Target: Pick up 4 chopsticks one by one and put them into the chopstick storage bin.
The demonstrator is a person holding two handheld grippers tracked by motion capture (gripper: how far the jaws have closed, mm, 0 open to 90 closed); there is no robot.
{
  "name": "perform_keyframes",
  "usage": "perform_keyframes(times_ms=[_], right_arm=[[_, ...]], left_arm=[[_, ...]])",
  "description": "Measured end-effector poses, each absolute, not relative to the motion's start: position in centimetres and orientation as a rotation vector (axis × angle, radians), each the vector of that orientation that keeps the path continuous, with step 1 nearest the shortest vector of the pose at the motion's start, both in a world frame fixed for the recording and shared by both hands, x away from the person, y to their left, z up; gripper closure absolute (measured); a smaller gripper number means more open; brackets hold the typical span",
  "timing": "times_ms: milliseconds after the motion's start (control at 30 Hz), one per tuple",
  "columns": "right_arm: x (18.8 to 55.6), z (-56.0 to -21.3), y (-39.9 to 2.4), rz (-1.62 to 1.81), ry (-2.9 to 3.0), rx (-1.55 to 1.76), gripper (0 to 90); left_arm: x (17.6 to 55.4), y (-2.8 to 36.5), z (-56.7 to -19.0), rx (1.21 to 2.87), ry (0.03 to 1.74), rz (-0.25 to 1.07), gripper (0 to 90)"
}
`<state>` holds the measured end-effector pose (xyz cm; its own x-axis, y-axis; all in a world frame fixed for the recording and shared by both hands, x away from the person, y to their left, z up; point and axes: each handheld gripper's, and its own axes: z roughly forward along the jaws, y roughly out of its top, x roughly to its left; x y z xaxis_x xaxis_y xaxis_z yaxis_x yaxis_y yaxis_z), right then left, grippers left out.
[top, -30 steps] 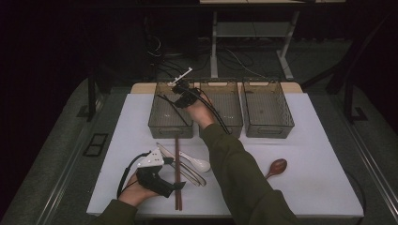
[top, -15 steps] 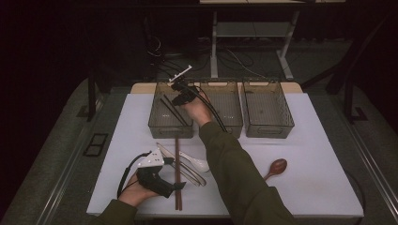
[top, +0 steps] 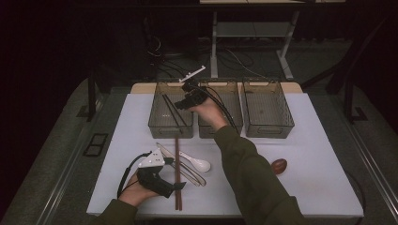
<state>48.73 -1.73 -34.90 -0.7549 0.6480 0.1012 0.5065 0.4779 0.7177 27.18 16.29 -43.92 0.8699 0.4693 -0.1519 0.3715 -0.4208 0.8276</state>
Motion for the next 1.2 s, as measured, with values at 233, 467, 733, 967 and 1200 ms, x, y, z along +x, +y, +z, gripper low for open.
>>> perform_keyframes(times_ms=[233, 467, 733, 967, 1200], right_arm=[[46.9, -34.6, -4.7, 1.163, 2.544, 0.956, 30.2], [44.5, -34.6, -7.4, 1.177, 2.514, 0.929, 27.7], [42.4, -34.7, -10.3, 1.241, 2.507, 0.920, 26.4], [40.7, -35.0, -12.7, 1.271, 2.482, 0.916, 23.0], [38.6, -35.5, -15.7, 1.268, 2.475, 0.933, 22.1]], left_arm=[[27.3, 16.3, -44.0, 2.068, 0.613, 0.136, 0.0], [27.3, 16.3, -44.0, 2.079, 0.617, 0.136, 0.0], [27.3, 16.3, -44.0, 2.072, 0.627, 0.138, 0.0], [27.2, 16.3, -43.9, 2.071, 0.633, 0.143, 0.0], [27.3, 16.5, -43.9, 2.069, 0.640, 0.150, 0.0]])
